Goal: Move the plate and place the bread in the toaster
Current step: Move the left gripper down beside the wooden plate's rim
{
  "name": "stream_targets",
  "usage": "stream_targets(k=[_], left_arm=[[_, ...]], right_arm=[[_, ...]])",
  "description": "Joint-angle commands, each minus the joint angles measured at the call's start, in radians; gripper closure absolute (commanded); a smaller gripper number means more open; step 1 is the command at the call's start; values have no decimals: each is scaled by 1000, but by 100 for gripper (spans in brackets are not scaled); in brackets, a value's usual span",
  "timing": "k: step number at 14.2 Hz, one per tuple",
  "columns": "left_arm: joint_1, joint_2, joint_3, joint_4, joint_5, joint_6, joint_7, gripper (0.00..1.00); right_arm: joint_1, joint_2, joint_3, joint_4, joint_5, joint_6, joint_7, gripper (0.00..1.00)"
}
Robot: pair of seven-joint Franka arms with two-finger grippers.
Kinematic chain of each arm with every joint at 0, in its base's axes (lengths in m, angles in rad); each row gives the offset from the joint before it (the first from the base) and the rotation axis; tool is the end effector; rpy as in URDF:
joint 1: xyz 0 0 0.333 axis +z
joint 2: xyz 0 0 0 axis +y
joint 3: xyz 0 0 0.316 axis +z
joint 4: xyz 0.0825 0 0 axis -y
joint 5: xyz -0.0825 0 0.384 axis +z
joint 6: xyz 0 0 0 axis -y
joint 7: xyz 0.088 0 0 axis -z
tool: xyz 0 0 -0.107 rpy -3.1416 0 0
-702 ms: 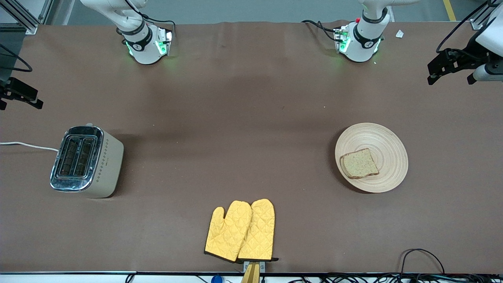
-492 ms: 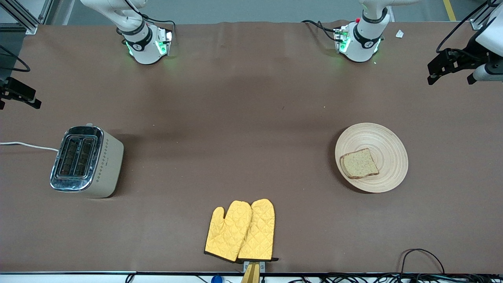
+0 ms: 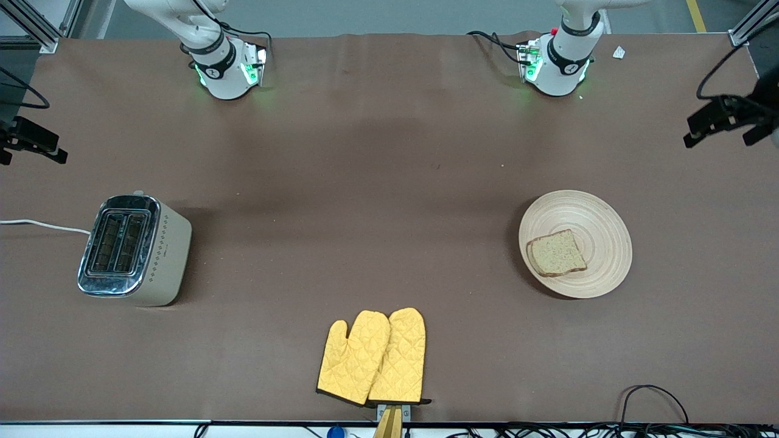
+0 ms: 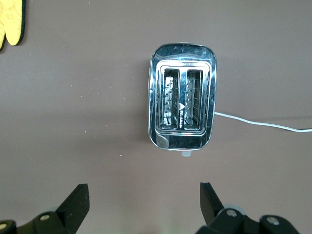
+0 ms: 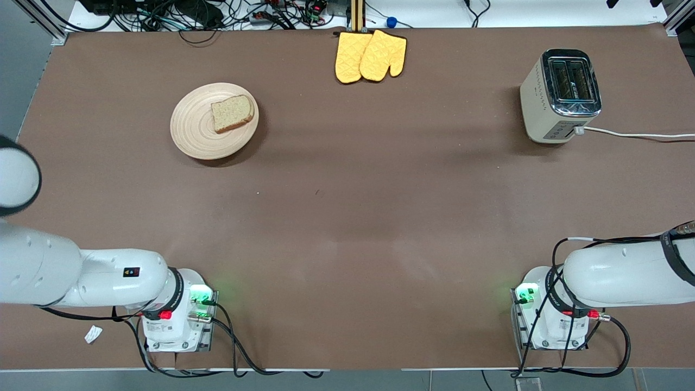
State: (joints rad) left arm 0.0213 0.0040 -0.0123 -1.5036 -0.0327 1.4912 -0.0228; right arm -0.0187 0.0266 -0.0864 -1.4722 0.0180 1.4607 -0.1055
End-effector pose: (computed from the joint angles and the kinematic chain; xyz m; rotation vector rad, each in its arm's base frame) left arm 0.5480 0.0012 0.6469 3.1086 0.0458 -0.0258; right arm 0.5490 -0.0551 0.6464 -3.1216 -0.0032 0.0564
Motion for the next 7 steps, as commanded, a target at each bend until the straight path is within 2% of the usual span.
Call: stream_targets(k=[1,7], left_arm=[[29,96,38,49,-62,7,20,0],[202,296,38,43,-277,67,90,0]], right_arm=[[-9,-2,14,9,0,-23,-2,0],[-7,-5,16,1,0,-29,-6,0]])
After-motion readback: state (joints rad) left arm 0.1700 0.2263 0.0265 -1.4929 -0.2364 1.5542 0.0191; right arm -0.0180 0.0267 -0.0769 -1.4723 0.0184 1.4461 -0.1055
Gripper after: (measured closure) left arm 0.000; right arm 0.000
